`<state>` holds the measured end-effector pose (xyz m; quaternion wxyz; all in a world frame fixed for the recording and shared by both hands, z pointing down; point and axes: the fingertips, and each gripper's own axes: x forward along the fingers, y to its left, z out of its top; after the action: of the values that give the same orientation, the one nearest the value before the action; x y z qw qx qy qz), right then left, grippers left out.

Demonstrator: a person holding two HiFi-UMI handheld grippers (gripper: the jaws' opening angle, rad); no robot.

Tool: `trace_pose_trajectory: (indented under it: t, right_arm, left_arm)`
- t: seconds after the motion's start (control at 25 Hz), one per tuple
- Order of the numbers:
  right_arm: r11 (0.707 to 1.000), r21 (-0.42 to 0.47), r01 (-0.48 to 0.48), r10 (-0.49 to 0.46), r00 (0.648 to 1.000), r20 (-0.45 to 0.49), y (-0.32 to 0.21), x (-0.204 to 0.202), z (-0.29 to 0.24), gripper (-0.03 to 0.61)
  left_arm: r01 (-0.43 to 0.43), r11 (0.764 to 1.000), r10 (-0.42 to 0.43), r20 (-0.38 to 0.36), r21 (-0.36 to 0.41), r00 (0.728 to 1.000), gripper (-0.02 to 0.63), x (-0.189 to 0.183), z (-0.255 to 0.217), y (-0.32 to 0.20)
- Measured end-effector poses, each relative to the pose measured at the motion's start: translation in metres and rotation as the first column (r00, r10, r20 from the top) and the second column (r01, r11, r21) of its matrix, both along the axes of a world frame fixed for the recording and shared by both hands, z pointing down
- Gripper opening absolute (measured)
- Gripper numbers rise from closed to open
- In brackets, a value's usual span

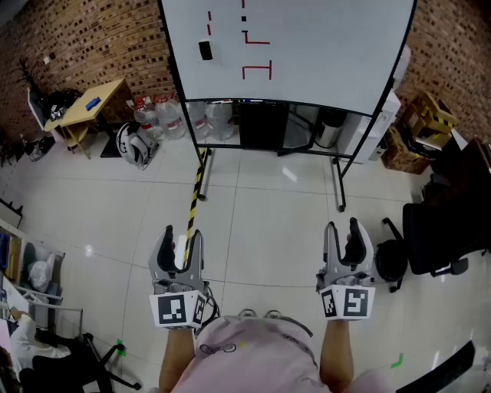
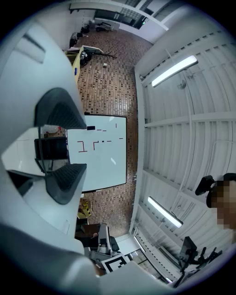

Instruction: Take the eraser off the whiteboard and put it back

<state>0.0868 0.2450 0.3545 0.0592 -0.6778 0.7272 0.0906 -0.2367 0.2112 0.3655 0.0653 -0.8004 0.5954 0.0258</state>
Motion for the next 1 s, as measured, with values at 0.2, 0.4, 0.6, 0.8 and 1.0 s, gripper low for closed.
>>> trace_pose_trajectory:
  t: [0.2,0.4,0.6,0.8,1.0]
  right_arm:
    - [0.999,-0.010,-0.046,0.047,0.999,0.019,-0.032,0.000,0.004,0.192]
    - [0.997,-0.026,-0.073,0.073,0.997,0.022,-0.074,0.020,0.008,0.192]
    - [0.997,-0.023,-0.069,0.069,0.998,0.004,-0.138,0.057,0.011,0.192]
    - [0.999,-0.030,-0.028,0.028,1.000,-0.003,-0.213,0.086,0.007,0.192]
    - [0.999,-0.027,-0.019,0.019,1.000,0.023,-0.274,0.105,0.006,0.193]
  left_arm:
    - [-0.032,0.999,0.032,-0.009,0.011,0.999,0.225,-0.007,-0.005,-0.038]
    - [-0.051,0.999,0.051,-0.032,0.012,0.998,0.225,0.010,-0.005,-0.088]
    - [-0.053,0.999,0.053,-0.035,0.013,0.998,0.225,0.049,0.001,-0.157]
    - [-0.006,1.000,0.008,-0.067,0.026,0.998,0.225,0.075,-0.008,-0.220]
    - [0.013,1.000,-0.011,-0.075,0.028,0.997,0.225,0.089,-0.012,-0.274]
